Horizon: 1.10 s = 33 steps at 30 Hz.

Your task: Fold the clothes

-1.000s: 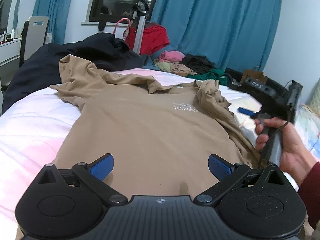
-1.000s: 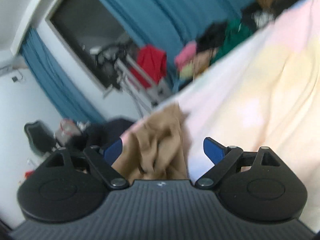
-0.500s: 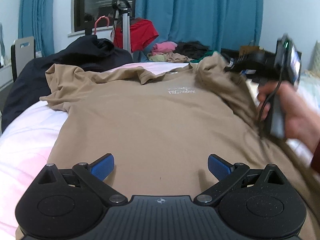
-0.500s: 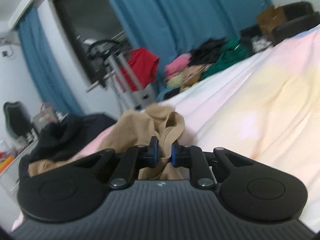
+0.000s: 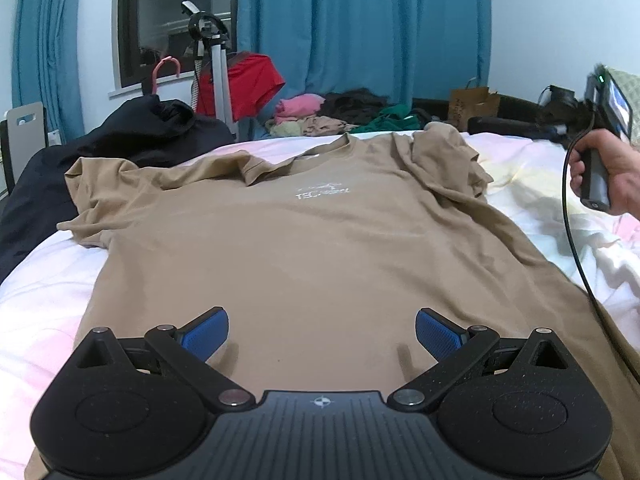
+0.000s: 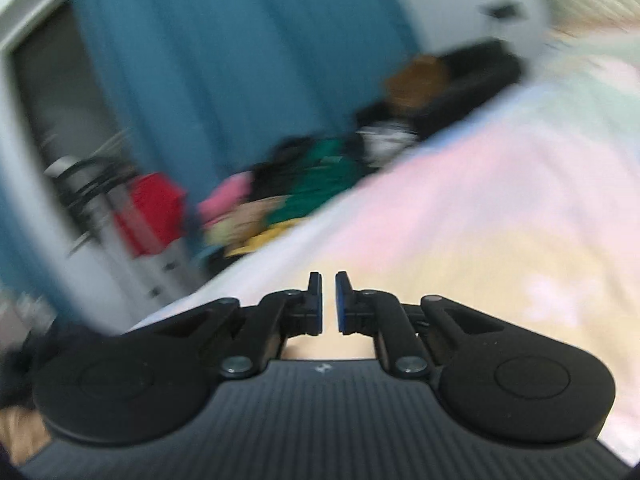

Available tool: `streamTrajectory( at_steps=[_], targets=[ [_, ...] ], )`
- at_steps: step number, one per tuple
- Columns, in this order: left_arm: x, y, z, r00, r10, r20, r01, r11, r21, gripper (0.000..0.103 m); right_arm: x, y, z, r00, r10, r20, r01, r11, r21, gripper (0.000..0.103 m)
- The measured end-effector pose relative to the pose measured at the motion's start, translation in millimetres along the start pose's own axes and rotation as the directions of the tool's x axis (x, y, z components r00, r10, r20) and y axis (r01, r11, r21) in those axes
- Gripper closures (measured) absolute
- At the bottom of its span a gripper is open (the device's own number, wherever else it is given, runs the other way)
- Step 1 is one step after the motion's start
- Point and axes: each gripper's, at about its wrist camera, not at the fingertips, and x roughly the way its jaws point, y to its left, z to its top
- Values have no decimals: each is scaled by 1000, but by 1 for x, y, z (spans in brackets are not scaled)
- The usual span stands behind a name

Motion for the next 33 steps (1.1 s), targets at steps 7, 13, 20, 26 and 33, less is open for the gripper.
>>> streamTrajectory(
  at_steps=[7,13,20,26,33],
  targets=[
    [-5,1,-1,1000,-7,1,7,1000,-7,2,20,-1,-24,953,199,-226,-156,969,194,19],
    [-11,11,1,1000,1,21,0,999,-48,4,29,53,-62,943,65,-328,-98,992,-85,30],
    [-4,14,0,1000,-1,1,1,998,-60,6,30,58,-69,957,125,-261,-147,987,-65,96],
    [-5,14,1,1000,-14,10,15,998,-58,6,-1,32,-26,997,35,-67,-38,998,-49,96],
    [-8,13,2,1000,-6,21,7,998,-64,6,10,-49,-25,990,-110,-92,129,964,233,93]
  ],
)
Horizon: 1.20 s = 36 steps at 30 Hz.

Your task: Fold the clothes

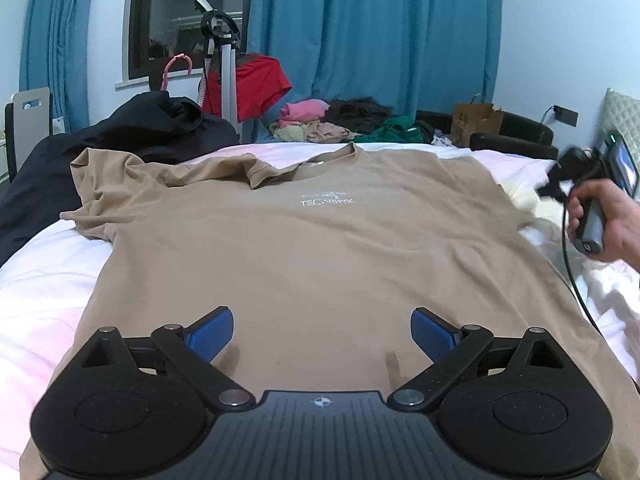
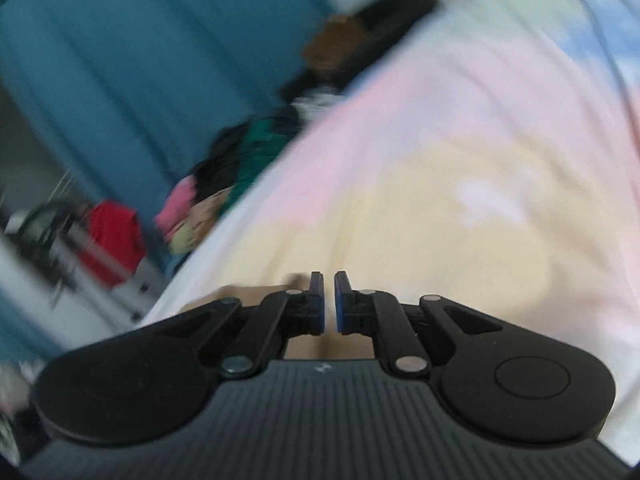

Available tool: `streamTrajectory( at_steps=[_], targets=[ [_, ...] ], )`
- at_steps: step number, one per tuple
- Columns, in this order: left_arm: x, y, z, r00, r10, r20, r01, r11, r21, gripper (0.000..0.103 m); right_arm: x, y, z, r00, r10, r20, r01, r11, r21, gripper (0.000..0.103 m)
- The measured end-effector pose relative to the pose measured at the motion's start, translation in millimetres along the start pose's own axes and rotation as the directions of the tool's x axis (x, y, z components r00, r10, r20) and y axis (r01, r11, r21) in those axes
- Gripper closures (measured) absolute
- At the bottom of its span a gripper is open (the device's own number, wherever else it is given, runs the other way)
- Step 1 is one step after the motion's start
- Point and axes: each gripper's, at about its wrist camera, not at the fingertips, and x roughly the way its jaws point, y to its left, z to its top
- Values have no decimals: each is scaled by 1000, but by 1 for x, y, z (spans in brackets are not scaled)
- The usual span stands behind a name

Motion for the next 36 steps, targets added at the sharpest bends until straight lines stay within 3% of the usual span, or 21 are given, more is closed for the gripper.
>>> streamTrajectory(
  at_steps=[2,3,5,6,8,12,18,22,25,28,29,30,32,36],
  targets=[
    [-1,0,1,1000,0,2,0,1000,-6,6,2,-15,4,999,29,-24,-27,997,67,85],
    [-2,0,1,1000,-2,3,2,1000,-8,6,0,-12,6,998,64,-29,-63,997,48,69],
    [-5,0,2,1000,-4,10,4,1000,-14,6,-8,2,8,989,146,-32,-147,988,-42,47],
    [-7,0,3,1000,-5,13,6,1000,-17,6,-14,10,7,982,185,-26,-186,978,-93,42],
    [-11,0,4,1000,-15,17,15,1000,-25,6,-15,21,3,970,239,-44,-243,962,-128,41],
    [-18,-1,2,999,-34,24,35,999,-24,5,13,30,-14,933,337,-128,-347,935,-67,41],
    [-6,-5,7,999,-44,19,44,999,-22,5,46,32,-37,957,233,-172,-279,901,-332,41],
    [6,-2,9,999,-41,6,41,998,-40,5,60,11,-27,931,297,-212,-335,925,-178,41],
    [11,4,10,999,-45,-10,44,996,-83,6,59,25,-40,931,264,-254,-334,896,-293,41],
    [8,9,10,999,-38,-6,37,993,-112,6,56,58,-63,938,167,-302,-310,796,-520,45],
    [6,10,10,999,-32,-2,31,993,-118,6,54,67,-69,932,157,-326,-323,766,-555,68],
    [5,11,11,1000,-27,2,27,992,-123,6,50,75,-72,921,156,-356,-346,745,-570,99],
    [1,14,12,1000,-18,13,19,991,-133,6,39,88,-72,931,140,-338,-330,718,-613,98],
    [-6,18,14,999,1,36,4,989,-145,6,8,85,-42,979,136,-154,-200,800,-565,98]
  ],
)
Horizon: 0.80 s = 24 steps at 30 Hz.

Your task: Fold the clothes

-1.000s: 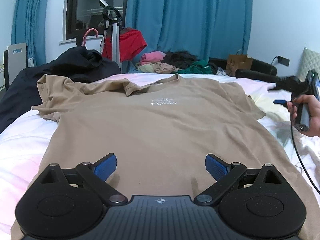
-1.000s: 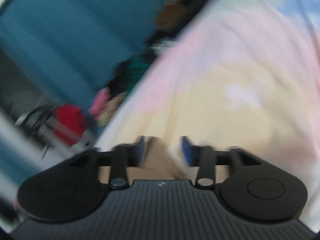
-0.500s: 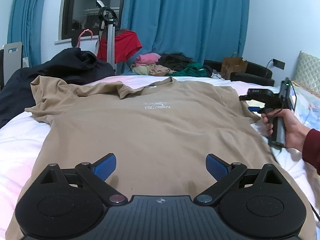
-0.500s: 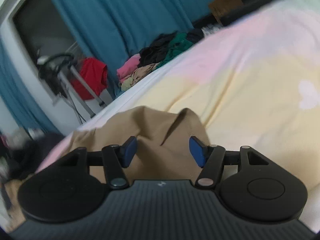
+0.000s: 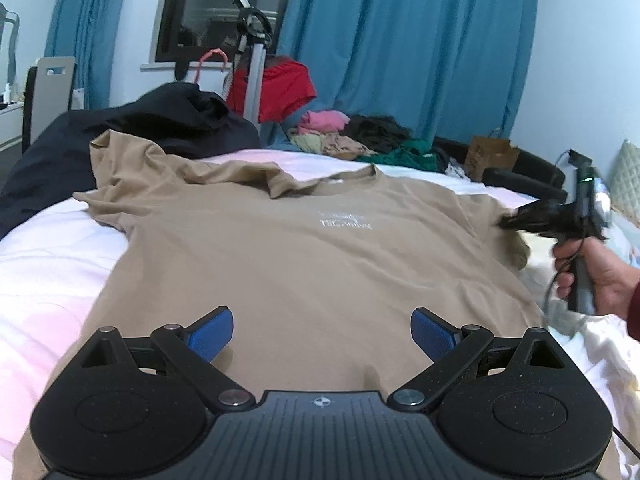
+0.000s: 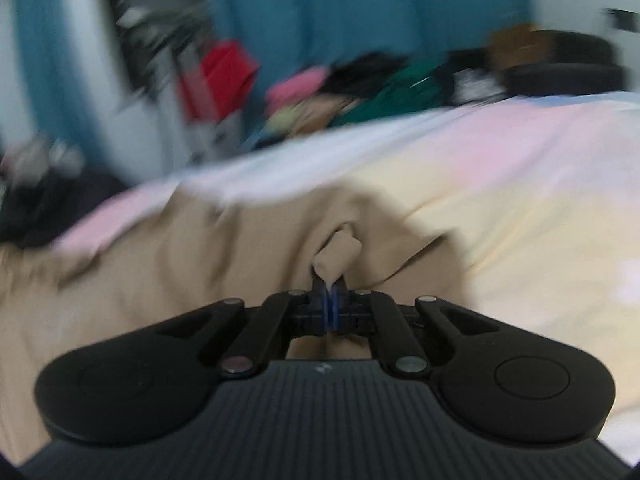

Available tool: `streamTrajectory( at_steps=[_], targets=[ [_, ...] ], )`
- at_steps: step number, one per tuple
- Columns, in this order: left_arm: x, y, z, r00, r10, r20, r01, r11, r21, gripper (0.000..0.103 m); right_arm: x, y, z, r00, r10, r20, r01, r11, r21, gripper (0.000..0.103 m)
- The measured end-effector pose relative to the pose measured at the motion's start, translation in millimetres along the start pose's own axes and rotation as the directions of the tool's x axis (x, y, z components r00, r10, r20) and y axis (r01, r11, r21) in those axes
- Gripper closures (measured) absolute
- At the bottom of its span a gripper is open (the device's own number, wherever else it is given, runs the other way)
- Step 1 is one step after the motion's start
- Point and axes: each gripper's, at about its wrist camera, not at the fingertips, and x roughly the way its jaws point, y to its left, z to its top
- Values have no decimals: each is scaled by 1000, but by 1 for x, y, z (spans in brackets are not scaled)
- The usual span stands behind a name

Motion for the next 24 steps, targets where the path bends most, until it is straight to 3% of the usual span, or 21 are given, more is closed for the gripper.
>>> streamTrajectory(
  at_steps=[4,7,8,10,11,12,15,17,24],
  targets=[
    [-4,3,2,1000,2,20,-2,1000,-1,6,-33,-38,6,994,-81,79,61,970,233,95],
    [-7,6,2,1000,6,30,-6,1000,10,6,-46,-53,-3,990,-114,86,81,943,322,93],
    [-8,6,1,999,7,33,-8,1000,15,6,-49,-57,-7,992,-106,70,75,933,352,87],
    [-11,7,1,999,11,38,-12,1000,25,6,-53,-66,-20,997,-57,45,32,907,420,48],
    [-12,7,0,999,11,39,-12,1000,29,6,-56,-69,-28,998,-38,53,9,889,458,11],
    [-14,7,0,999,9,40,-10,999,31,6,-58,-71,-37,998,-19,61,-14,868,497,0],
    [-20,7,1,999,2,47,-4,999,35,6,-48,-72,-62,996,91,25,-88,796,598,1],
    [-24,6,1,999,3,54,-5,999,40,6,-36,-68,-69,990,136,-20,-94,776,624,1],
    [-14,3,0,999,15,43,-18,998,63,6,9,-51,-59,995,90,52,-104,836,539,0]
  ],
)
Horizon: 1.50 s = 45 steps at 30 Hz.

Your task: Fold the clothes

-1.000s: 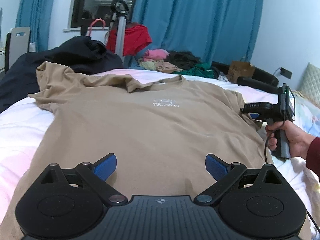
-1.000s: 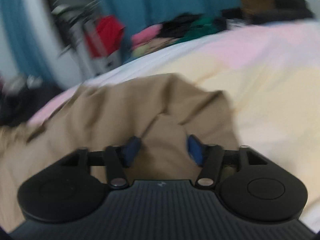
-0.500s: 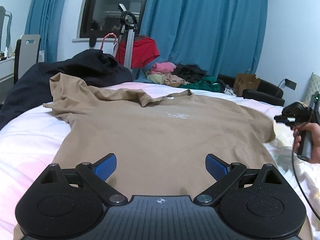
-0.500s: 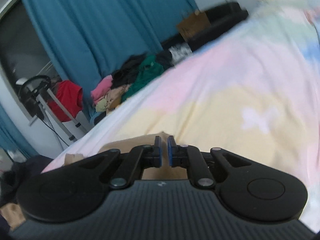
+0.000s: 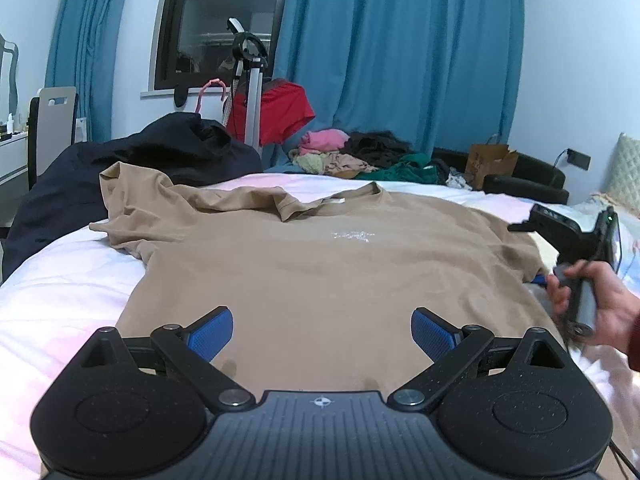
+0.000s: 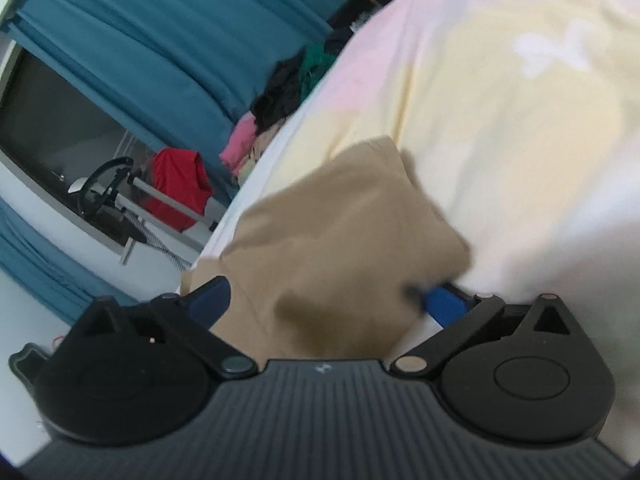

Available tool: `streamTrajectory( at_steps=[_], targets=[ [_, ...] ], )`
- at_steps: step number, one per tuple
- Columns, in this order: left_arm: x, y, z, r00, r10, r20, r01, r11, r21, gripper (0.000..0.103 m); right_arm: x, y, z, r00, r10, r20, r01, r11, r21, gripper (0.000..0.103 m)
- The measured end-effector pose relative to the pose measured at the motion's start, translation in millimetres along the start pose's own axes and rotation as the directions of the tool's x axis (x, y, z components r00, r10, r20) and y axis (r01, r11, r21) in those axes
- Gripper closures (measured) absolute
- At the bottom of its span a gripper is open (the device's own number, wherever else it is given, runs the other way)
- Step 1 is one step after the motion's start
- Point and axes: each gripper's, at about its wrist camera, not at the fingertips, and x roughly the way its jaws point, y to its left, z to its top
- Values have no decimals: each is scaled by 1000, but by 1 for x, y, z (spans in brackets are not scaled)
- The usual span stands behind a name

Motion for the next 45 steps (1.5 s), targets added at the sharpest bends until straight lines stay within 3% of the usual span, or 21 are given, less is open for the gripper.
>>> streamTrajectory(
  at_steps=[2,4,5,6,7,8,9,15,20,25,30,35,40,41,42,44,45],
  targets=[
    [11,2,1,1000,2,-16,-2,1000,-8,6,9,5,2,997,-35,68,39,997,-60,0],
    [22,4,0,1000,8,-30,-9,1000,-12,6,16,8,4,991,-69,112,80,992,-97,9],
    [27,6,-1,999,14,-39,-15,1000,-13,6,22,10,5,987,-88,133,103,989,-107,25],
    [32,7,-2,999,19,-50,-20,1000,-16,6,25,13,7,983,-108,149,127,984,-121,33],
    [36,8,-2,998,24,-61,-26,999,-20,6,27,16,9,978,-129,161,152,979,-138,50],
    [40,10,-3,997,29,-71,-31,999,-26,6,27,20,11,975,-145,170,172,972,-159,81],
    [42,12,-3,996,32,-79,-35,999,-35,6,27,28,13,971,-158,181,193,961,-197,96],
    [36,28,4,995,32,-91,-41,993,-109,6,-2,104,22,950,-138,282,255,863,-436,96],
    [13,41,10,996,45,-72,-56,988,-147,6,-30,180,20,949,-77,305,240,803,-545,96],
    [-5,62,15,997,56,-44,-64,971,-230,6,-41,251,-12,960,-16,280,204,726,-656,96],
    [-2,84,19,994,97,-42,-105,954,-281,5,-11,300,-66,979,5,201,148,665,-732,96],
    [13,102,19,983,167,-74,-180,946,-268,5,41,314,-124,993,-36,111,110,600,-792,96],
    [34,117,10,976,190,-110,-214,934,-285,5,86,296,-157,995,-97,38,90,612,-786,94],
    [39,116,9,976,182,-117,-208,938,-277,5,89,291,-158,994,-106,12,76,628,-775,85],
    [44,115,7,977,172,-122,-200,943,-266,5,90,286,-158,994,-111,-9,65,644,-762,54],
    [52,113,5,979,160,-127,-187,952,-242,5,93,276,-158,991,-121,-51,45,677,-735,11],
    [55,113,5,979,161,-123,-186,956,-227,5,89,272,-155,993,-107,-55,35,694,-719,10]
  ],
)
